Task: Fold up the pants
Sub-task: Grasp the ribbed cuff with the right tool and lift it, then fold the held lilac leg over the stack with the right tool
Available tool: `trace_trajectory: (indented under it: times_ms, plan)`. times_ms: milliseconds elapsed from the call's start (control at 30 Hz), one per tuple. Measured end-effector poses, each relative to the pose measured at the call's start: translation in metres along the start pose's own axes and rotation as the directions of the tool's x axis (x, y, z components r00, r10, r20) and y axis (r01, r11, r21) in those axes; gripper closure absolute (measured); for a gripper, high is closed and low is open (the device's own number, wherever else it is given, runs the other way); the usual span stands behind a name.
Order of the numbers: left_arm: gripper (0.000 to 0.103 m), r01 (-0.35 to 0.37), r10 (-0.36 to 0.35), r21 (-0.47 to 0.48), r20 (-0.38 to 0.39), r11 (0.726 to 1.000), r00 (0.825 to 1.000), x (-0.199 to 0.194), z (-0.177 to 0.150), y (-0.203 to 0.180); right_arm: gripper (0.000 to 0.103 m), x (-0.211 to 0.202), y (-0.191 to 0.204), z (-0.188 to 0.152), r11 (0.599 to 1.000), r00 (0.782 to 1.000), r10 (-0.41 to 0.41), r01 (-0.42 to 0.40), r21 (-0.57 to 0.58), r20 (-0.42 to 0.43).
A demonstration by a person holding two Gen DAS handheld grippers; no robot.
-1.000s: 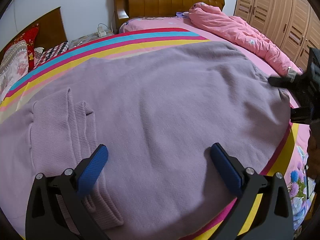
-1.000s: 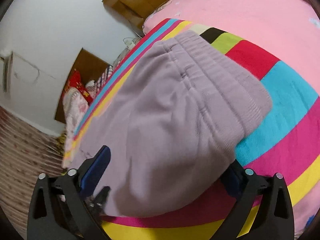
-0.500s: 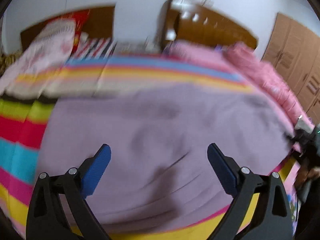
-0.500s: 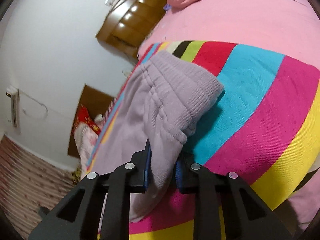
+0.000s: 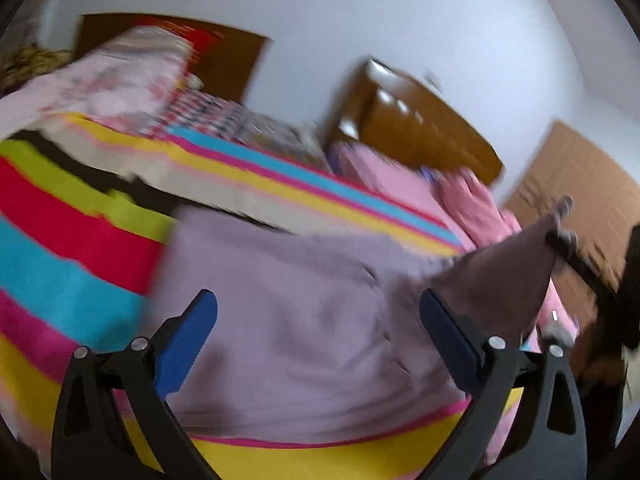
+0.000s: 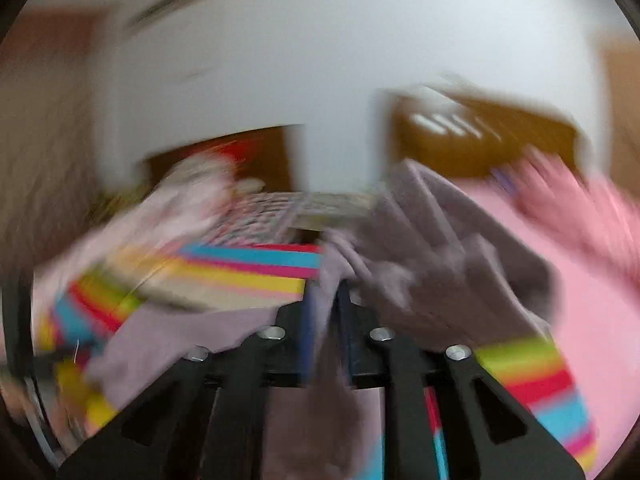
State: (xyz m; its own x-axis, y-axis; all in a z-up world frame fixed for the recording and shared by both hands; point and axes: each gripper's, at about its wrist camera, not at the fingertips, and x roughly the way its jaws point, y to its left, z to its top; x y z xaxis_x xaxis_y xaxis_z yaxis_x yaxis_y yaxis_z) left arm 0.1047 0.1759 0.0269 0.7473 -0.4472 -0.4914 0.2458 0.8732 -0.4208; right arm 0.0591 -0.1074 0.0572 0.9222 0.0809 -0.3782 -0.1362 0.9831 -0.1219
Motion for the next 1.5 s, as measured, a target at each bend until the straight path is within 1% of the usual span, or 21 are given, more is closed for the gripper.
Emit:
trace_trajectory:
  times_ms: [33,100,167,200,233,267,333,400,467,533,600,733,933,1000,1033,1067,1200,1333,1400,1433,1500]
  plan:
    - [0.002,-0.015,0.015,-0.017,0.017,1.0,1.0,-0.007,0.003,0.008,0.089,0.01,0.044,-0.004,0.991,0.999,0.014,-0.018,-0.132,-0.031]
    - [0.002,-0.059,0.061,-0.06,0.039,0.996,0.997,-0.018,0.005,0.028,0.089,0.036,0.099,-0.025,0.96,0.985,0.092,-0.127,-0.248,-0.148]
    - [0.002,-0.116,0.12,-0.104,0.028,0.988,0.992,-0.023,-0.001,0.05,0.087,0.056,0.152,-0.069,0.896,0.929,0.205,-0.305,-0.324,-0.307]
    - [0.002,-0.137,0.14,-0.112,0.012,0.984,0.99,-0.024,-0.004,0.057,0.084,0.064,0.174,-0.094,0.847,0.913,0.174,-0.329,-0.417,-0.368]
    - [0.002,-0.149,0.15,-0.114,-0.003,0.982,0.989,-0.023,-0.009,0.06,0.081,0.054,0.19,-0.111,0.801,0.967,0.101,-0.22,-0.558,-0.236]
    - [0.002,-0.156,0.155,-0.117,-0.021,0.981,0.988,-0.02,-0.012,0.063,0.081,0.048,0.197,-0.119,0.769,0.98,0.059,-0.166,-0.618,-0.191]
    - [0.002,-0.146,0.142,-0.114,-0.042,0.983,0.989,-0.015,-0.014,0.066,0.072,0.04,0.189,-0.112,0.78,0.978,0.059,-0.169,-0.603,-0.198]
    - [0.002,-0.124,0.119,-0.102,-0.057,0.987,0.991,-0.006,-0.013,0.063,0.05,0.03,0.167,-0.1,0.82,0.972,0.085,-0.193,-0.539,-0.219]
    - [0.002,-0.09,0.083,-0.1,-0.069,0.991,0.994,0.0,-0.011,0.057,0.029,0.017,0.147,-0.088,0.838,0.943,0.211,-0.31,-0.449,-0.258]
    - [0.002,-0.031,0.021,-0.114,-0.091,0.993,0.996,0.005,-0.01,0.052,0.027,-0.016,0.12,-0.084,0.848,0.914,0.348,-0.401,-0.347,-0.207]
    - [0.002,0.016,-0.029,-0.127,-0.105,0.992,0.994,0.01,-0.011,0.047,0.027,-0.04,0.092,-0.074,0.86,0.899,0.415,-0.438,-0.263,-0.139]
    - [0.002,0.04,-0.055,-0.138,-0.108,0.99,0.993,0.019,-0.011,0.036,0.036,-0.029,0.069,-0.043,0.884,0.906,0.402,-0.421,-0.205,-0.131]
    - [0.002,0.041,-0.061,-0.126,-0.159,0.991,0.985,0.031,-0.023,0.027,0.054,0.03,0.084,-0.043,0.817,0.852,0.426,-0.507,-0.275,-0.305]
    - [0.002,0.026,-0.05,-0.134,-0.177,0.991,0.983,0.034,-0.027,0.032,0.069,0.039,0.09,-0.056,0.816,0.866,0.383,-0.48,-0.322,-0.32]
    - [0.002,0.028,-0.053,-0.141,-0.175,0.99,0.983,0.033,-0.027,0.035,0.087,0.04,0.088,-0.061,0.818,0.876,0.367,-0.464,-0.339,-0.313]
    - [0.002,0.036,-0.062,-0.15,-0.169,0.988,0.984,0.031,-0.028,0.038,0.091,0.038,0.086,-0.062,0.82,0.882,0.37,-0.458,-0.343,-0.292]
    - [0.002,0.046,-0.071,-0.18,-0.138,0.983,0.988,0.02,-0.025,0.05,0.092,0.004,0.076,-0.05,0.841,0.905,0.389,-0.425,-0.335,-0.171]
    - [0.002,0.069,-0.097,-0.211,-0.123,0.975,0.988,0.021,-0.026,0.056,0.092,0.015,0.081,-0.067,0.811,0.884,0.377,-0.459,-0.363,-0.276]
    - [0.002,0.054,-0.08,-0.195,-0.13,0.979,0.988,0.024,-0.027,0.053,0.085,0.032,0.09,-0.087,0.797,0.872,0.353,-0.47,-0.379,-0.339]
    - [0.002,0.05,-0.074,-0.183,-0.129,0.982,0.989,0.023,-0.028,0.051,0.083,0.031,0.09,-0.09,0.8,0.878,0.358,-0.464,-0.381,-0.318]
    - [0.002,0.054,-0.077,-0.175,-0.13,0.983,0.988,0.02,-0.028,0.048,0.08,0.033,0.083,-0.08,0.815,0.855,0.39,-0.494,-0.305,-0.342]
